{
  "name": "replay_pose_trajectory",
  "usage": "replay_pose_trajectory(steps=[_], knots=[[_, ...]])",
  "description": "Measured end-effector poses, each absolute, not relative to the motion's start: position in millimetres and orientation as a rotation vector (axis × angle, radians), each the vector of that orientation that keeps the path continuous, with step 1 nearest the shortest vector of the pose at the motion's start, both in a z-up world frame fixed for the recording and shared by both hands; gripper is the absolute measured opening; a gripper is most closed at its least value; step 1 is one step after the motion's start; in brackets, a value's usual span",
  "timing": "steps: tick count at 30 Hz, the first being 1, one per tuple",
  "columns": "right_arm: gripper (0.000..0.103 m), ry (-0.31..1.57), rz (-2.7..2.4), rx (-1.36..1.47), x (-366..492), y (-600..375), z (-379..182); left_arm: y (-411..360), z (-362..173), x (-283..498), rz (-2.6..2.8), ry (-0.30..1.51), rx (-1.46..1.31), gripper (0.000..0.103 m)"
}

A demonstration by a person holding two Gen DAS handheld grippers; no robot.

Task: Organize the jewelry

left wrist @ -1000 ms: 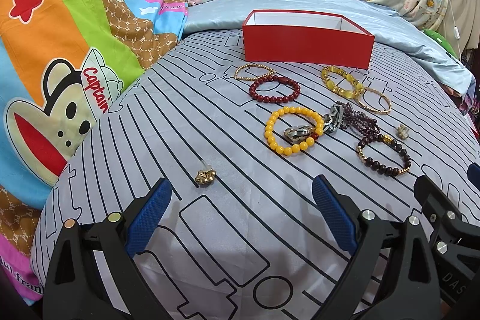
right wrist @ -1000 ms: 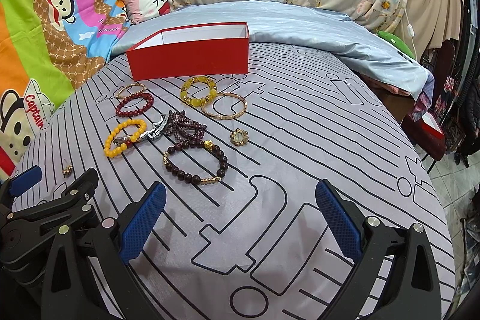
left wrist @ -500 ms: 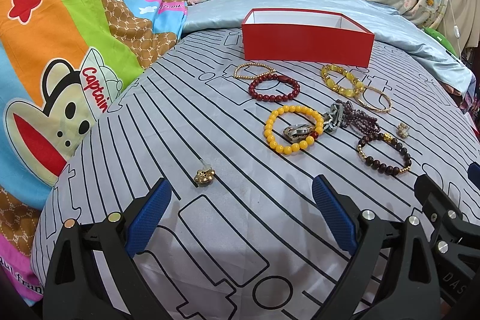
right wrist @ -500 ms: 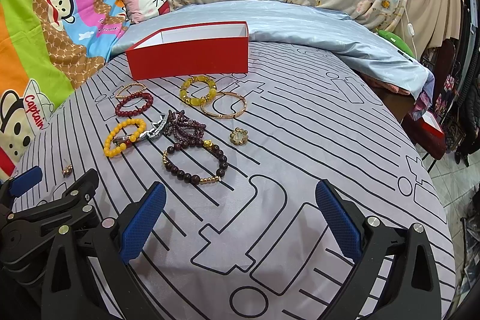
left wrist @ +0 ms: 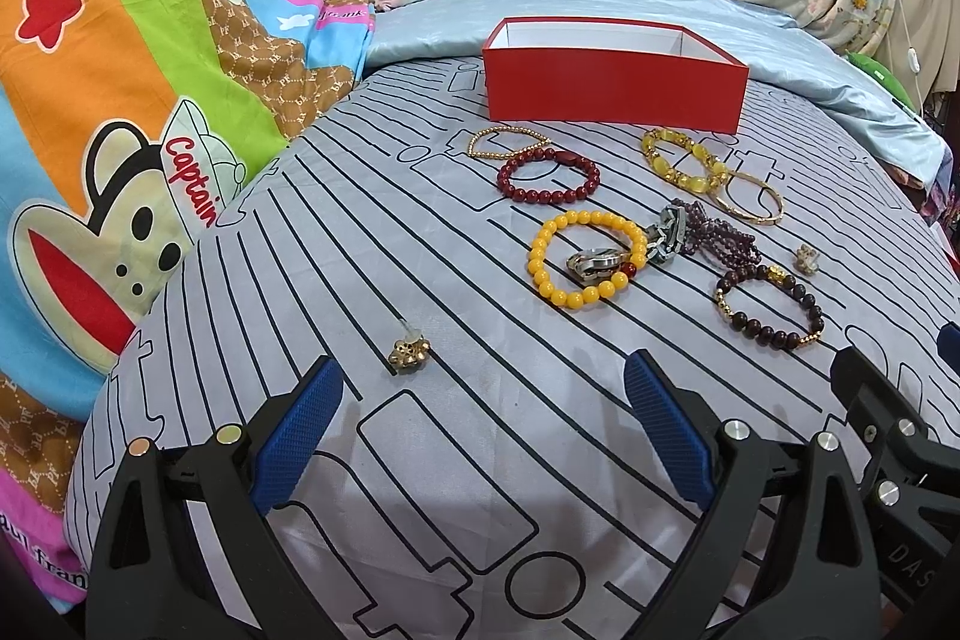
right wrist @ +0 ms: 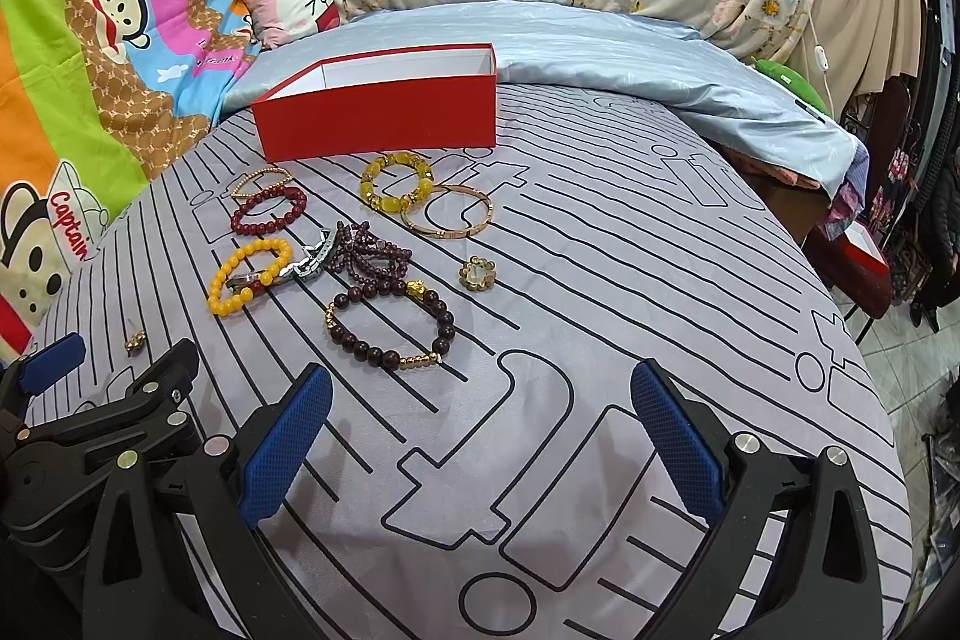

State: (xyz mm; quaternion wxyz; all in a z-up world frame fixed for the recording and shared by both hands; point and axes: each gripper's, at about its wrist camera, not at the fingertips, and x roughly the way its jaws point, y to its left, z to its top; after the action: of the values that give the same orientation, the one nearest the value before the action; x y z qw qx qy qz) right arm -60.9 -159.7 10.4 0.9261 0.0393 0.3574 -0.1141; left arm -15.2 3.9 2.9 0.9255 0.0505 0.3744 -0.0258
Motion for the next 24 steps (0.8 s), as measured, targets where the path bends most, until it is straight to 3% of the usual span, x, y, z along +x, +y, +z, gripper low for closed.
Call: replay_pose_trajectory(steps=[16,24], knots=[[0.096,0.748,-0.227,0.095,-68,-164,11,39,9,-35,-0.054,0.749,0.11,0.091],[0.096,0.775,-0.198,0.098,-75,-162,6,76,0,-38,-0.049,0.822,0.041,0.091]])
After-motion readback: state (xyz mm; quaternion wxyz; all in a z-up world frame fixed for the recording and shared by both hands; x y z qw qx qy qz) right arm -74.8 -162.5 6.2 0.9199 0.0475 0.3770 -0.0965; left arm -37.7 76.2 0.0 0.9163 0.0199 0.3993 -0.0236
